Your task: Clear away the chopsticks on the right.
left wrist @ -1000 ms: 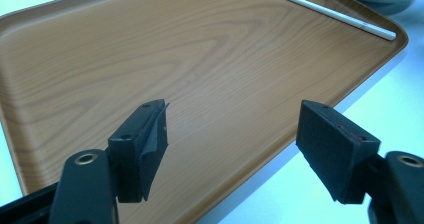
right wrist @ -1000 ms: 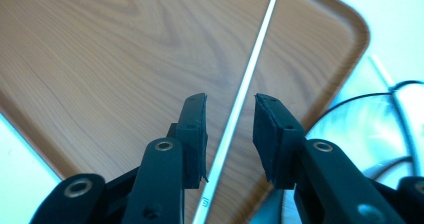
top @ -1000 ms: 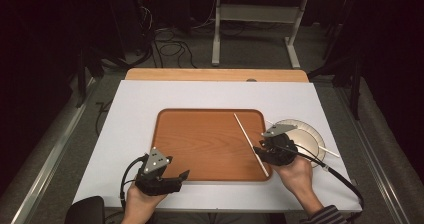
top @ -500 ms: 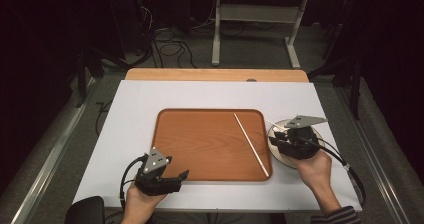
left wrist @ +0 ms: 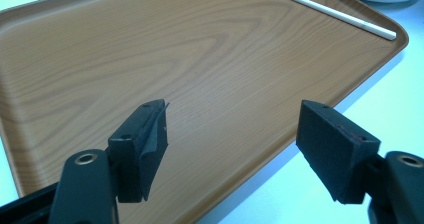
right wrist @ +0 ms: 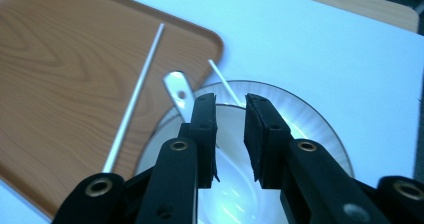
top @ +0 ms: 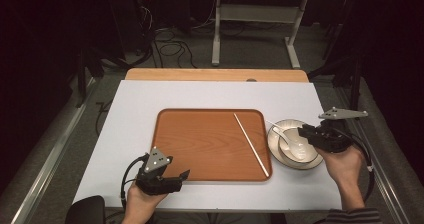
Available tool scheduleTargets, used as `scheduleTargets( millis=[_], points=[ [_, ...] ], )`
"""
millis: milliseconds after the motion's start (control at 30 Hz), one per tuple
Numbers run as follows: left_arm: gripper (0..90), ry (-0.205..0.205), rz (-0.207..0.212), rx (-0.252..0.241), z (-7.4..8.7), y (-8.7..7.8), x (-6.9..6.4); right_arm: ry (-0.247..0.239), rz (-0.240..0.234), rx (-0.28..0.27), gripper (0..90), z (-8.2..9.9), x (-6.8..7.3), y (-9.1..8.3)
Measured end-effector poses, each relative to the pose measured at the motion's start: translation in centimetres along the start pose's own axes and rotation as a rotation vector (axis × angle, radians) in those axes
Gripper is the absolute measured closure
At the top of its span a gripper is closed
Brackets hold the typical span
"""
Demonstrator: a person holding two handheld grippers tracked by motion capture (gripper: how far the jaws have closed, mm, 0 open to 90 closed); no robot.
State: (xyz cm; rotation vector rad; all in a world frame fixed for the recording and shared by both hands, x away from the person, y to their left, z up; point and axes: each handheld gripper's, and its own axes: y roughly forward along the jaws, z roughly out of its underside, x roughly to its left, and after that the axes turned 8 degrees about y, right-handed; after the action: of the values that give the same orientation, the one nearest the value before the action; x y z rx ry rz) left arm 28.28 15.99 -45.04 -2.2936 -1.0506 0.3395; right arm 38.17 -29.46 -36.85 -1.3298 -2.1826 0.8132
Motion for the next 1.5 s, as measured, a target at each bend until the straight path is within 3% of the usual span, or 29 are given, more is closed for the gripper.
scheduleTargets(
  millis=[300,700,900,1233,1500],
  points=[
    [29.0,-0.001,0.0,0.001,0.1,0.0,0.0,0.049,0.067,0.038,76.4,0.6,-2.8,-0.1],
    [29.1,-0.003,0.002,0.003,0.1,0.0,0.0,0.117,0.166,0.167,77.3,2.2,-5.4,1.1],
    [29.0,-0.002,0.004,0.003,0.1,0.0,0.0,0.133,0.158,0.244,77.0,3.0,-5.9,2.2],
    [29.0,-0.003,0.004,0.001,0.1,0.0,0.0,0.129,0.166,0.299,73.5,3.6,-6.2,3.3],
    [29.0,-0.003,0.003,0.0,0.1,0.0,0.0,0.12,0.164,0.295,78.5,3.6,-6.2,3.8]
  ],
)
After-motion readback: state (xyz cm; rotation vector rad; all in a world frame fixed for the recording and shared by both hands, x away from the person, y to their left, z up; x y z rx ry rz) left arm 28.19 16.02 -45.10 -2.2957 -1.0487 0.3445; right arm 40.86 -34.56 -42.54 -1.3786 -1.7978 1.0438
